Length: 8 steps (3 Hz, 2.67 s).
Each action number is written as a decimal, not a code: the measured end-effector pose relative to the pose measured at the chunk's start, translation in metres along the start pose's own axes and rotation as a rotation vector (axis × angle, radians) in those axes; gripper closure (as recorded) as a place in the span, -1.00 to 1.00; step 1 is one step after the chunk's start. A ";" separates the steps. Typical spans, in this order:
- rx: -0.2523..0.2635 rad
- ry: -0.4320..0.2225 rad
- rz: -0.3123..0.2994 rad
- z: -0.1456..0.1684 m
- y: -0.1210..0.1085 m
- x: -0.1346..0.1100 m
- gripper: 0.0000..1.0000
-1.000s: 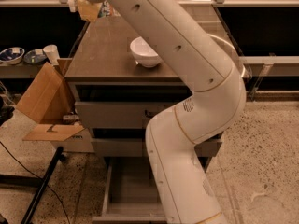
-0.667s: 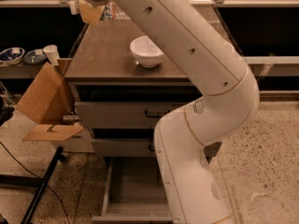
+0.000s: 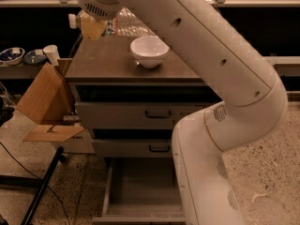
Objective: Place water bottle into bottom drawer
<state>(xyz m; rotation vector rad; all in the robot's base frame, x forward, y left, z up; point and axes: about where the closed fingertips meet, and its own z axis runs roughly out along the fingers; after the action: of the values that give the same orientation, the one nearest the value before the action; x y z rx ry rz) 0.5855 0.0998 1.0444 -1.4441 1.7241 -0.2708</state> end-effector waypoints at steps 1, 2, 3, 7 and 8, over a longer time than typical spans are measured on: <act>-0.043 0.005 0.033 -0.016 0.023 0.011 1.00; -0.105 0.018 0.053 -0.023 0.043 0.022 1.00; -0.174 0.034 0.058 -0.016 0.058 0.031 1.00; -0.400 0.114 0.132 0.075 0.132 0.039 1.00; -0.438 0.128 0.161 0.073 0.158 0.037 1.00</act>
Offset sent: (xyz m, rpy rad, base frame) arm -0.0791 -0.0658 -0.0705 -0.1208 0.3103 -0.0849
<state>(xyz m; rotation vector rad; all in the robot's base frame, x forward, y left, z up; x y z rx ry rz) 0.5278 0.1406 0.8813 -1.6066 2.0821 0.1134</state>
